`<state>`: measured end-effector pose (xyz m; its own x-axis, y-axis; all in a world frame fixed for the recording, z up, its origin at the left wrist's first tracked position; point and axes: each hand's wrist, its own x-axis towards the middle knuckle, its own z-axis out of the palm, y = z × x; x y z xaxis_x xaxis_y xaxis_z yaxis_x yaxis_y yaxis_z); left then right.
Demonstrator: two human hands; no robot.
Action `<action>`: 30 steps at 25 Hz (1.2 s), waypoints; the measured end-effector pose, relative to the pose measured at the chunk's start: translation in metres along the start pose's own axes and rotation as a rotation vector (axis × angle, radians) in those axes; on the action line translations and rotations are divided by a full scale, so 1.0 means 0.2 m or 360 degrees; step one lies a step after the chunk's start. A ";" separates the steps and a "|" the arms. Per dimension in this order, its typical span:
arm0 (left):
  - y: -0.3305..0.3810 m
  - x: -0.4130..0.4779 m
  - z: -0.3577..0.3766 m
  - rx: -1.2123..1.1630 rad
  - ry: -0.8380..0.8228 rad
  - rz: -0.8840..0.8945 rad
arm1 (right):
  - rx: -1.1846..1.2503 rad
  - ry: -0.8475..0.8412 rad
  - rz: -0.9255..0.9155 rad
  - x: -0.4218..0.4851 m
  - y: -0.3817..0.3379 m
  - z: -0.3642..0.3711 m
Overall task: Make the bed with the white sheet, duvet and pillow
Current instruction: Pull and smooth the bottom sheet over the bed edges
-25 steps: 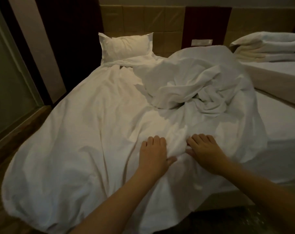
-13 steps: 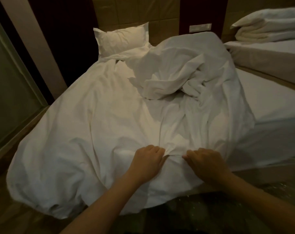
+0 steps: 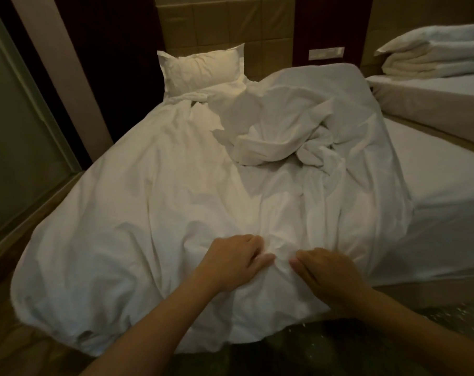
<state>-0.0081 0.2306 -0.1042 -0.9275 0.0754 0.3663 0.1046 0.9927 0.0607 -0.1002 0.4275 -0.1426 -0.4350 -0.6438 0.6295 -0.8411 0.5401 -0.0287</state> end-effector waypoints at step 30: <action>-0.88 1.22 -0.31 -0.1126 -0.0359 -0.0239 | -0.0720 -0.0349 -0.0047 1.75 0.56 0.04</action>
<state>-0.2312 0.0677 0.0319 -0.9929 0.0371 0.1126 0.1061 0.7018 0.7044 -0.3499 0.2573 0.0681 -0.5113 -0.7347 0.4458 -0.6516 0.6697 0.3564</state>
